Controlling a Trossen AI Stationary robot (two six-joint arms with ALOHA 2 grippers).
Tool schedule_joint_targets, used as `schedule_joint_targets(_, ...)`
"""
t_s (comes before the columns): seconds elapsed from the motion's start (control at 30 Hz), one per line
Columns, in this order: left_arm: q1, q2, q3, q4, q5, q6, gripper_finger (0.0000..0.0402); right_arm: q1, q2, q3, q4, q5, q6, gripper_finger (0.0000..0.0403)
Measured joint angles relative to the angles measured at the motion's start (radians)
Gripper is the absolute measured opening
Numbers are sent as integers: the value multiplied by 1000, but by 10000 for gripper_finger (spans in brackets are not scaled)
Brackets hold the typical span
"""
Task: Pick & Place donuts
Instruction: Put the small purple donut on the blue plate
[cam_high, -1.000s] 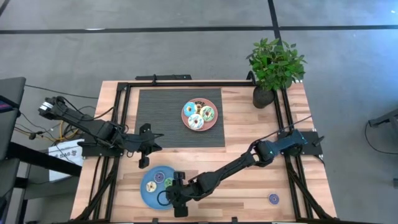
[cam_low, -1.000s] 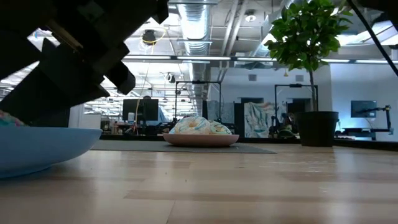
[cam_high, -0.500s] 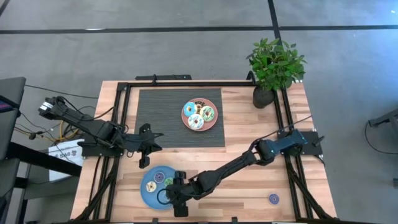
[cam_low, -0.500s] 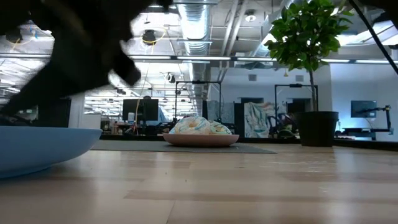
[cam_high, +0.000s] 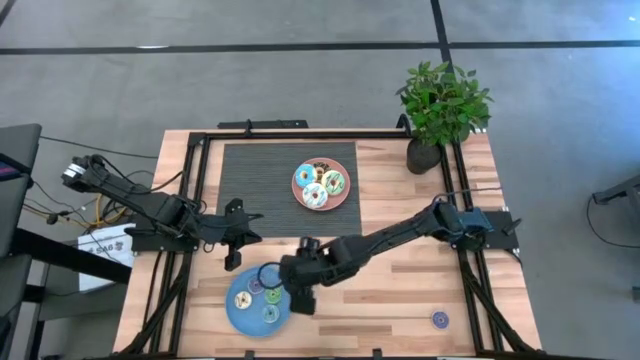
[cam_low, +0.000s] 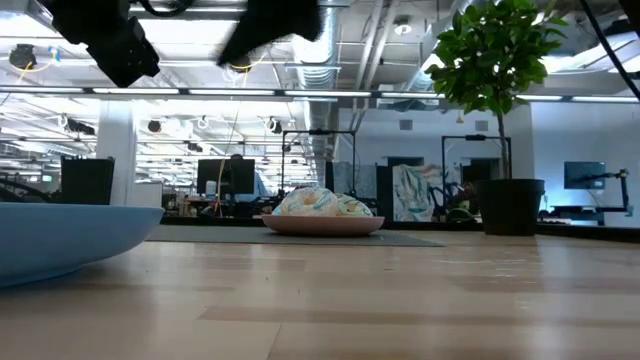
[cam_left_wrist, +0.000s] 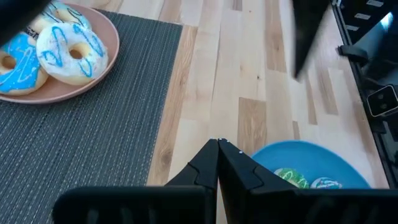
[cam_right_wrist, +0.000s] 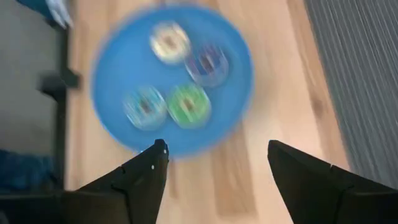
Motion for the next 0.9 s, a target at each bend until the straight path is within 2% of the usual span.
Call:
schedule_joint_targets(0.17,0,0,0,7,0,1,0,0,-52,-105,-114,-1,47,225)
schedule_joint_targets(0.37,-1,-5,0,9,43,64,0,26,-191,-364,-64,2,190,164)
schedule_joint_targets(0.47,0,-34,0,17,2,161,0,45,-281,-503,-4,19,288,141)
schedule_joint_targets(0.6,23,-80,-1,32,-109,336,0,71,-404,-662,75,48,421,118)
schedule_joint_targets(0.67,67,-105,-30,117,-61,440,0,86,-455,-721,90,65,482,111)
schedule_joint_targets(0.73,130,-136,-106,241,49,511,0,97,-499,-762,91,82,540,107)
schedule_joint_targets(0.8,205,-168,-202,370,129,537,0,108,-535,-788,85,96,590,105)
schedule_joint_targets(0.9,320,-241,-332,542,195,530,0,121,-577,-810,81,108,637,102)
